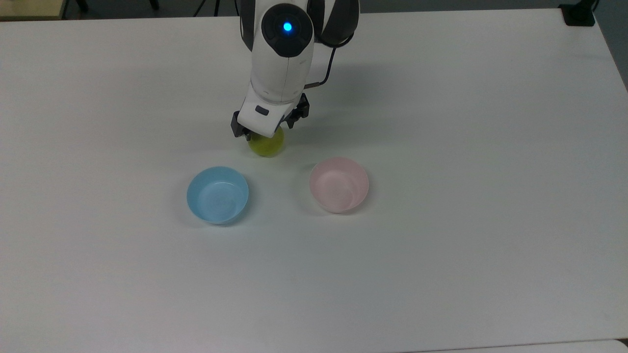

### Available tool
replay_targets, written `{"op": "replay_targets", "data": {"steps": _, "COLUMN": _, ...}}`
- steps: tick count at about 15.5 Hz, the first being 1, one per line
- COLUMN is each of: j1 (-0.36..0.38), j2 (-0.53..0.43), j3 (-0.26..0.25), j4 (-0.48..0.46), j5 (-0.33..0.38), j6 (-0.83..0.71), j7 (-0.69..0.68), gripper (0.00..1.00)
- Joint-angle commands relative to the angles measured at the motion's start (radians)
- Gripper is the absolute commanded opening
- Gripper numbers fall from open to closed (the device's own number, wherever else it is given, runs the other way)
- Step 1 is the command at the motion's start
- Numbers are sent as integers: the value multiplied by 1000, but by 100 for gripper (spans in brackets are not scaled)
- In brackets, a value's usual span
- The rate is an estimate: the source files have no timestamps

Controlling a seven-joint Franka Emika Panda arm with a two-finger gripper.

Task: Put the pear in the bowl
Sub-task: 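Close the gripper around the pear and lift it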

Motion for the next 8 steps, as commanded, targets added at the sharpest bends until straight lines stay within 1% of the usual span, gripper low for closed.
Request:
{"op": "replay_targets", "data": {"steps": 1, "j1": 6, "j2": 12, "j3": -7, "j4": -30, "j5": -44, "j6": 51, "j7": -23, "gripper": 100}}
{"op": "replay_targets", "data": {"steps": 3, "j1": 6, "j2": 15, "j3": -7, "j4": -29, "j5": -44, "j6": 52, "j7": -20, "gripper": 100}}
{"op": "replay_targets", "data": {"steps": 4, "j1": 6, "j2": 17, "j3": -7, "j4": -29, "j5": -44, "j6": 52, "j7": -17, "gripper": 96}}
{"op": "replay_targets", "data": {"steps": 5, "j1": 6, "j2": 22, "j3": -7, "j4": -29, "j5": -44, "j6": 52, "j7": -17, "gripper": 89}}
{"op": "replay_targets", "data": {"steps": 6, "j1": 7, "j2": 22, "j3": -7, "j4": -29, "j5": -44, "j6": 52, "j7": -17, "gripper": 80}}
{"op": "replay_targets", "data": {"steps": 7, "j1": 7, "j2": 22, "j3": -7, "j4": -29, "j5": -44, "j6": 52, "j7": -18, "gripper": 66}}
{"op": "replay_targets", "data": {"steps": 8, "j1": 7, "j2": 22, "j3": -7, "j4": -29, "j5": -46, "j6": 51, "j7": -20, "gripper": 55}}
